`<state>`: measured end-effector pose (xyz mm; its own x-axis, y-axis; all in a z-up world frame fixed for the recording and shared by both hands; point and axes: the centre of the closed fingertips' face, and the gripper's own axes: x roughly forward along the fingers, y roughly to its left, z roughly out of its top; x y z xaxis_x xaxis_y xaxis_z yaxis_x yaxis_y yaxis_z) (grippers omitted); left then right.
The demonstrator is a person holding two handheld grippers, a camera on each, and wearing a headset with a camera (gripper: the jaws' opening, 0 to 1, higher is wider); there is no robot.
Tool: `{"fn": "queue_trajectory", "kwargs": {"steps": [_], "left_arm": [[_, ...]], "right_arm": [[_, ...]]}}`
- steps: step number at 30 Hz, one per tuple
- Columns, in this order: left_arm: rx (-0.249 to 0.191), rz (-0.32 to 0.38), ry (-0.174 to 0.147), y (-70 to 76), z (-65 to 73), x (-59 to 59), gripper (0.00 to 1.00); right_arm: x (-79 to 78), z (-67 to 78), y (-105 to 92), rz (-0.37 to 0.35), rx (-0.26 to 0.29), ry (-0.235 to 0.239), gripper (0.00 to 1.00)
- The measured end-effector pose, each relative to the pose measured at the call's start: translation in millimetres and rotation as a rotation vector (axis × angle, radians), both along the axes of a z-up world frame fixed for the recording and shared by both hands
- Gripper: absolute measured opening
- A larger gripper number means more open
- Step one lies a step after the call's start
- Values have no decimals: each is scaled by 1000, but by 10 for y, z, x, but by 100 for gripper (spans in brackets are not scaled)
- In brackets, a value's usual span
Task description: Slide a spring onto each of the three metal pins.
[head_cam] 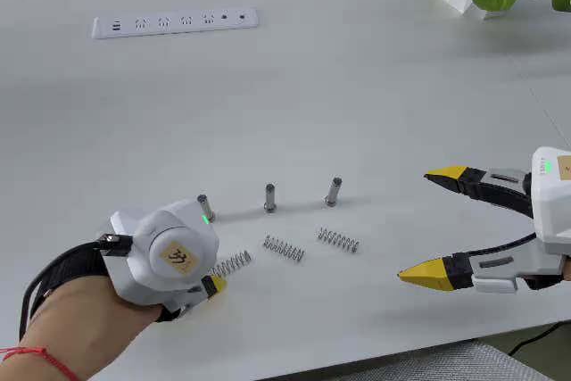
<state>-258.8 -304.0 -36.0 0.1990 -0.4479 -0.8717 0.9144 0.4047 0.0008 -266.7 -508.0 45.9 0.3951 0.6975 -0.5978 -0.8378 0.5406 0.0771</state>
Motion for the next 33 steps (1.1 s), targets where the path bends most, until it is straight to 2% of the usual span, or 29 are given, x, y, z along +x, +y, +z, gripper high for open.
{"fn": "queue_trajectory", "kwargs": {"steps": [2, 3, 4, 14, 29, 33], "left_arm": [[7, -4, 0, 0, -7, 4, 13], [30, -18, -12, 14, -11, 15, 12], [32, -26, -13, 1, -8, 12, 11], [71, -40, 4, 0, -6, -11, 7], [45, -14, 29, 34, -7, -43, 7], [18, 2, 33, 38, 44, -52, 7]], "right_arm": [[-6, -2, 3, -3, 2, 1, 83], [-13, -8, 4, -2, 1, 2, 83], [-17, -11, 8, -2, 1, 3, 83], [-34, -19, -4, -5, -2, 6, 83], [-70, -30, 61, 3, -1, 10, 81], [-76, -25, 88, 7, 2, 11, 80]]}}
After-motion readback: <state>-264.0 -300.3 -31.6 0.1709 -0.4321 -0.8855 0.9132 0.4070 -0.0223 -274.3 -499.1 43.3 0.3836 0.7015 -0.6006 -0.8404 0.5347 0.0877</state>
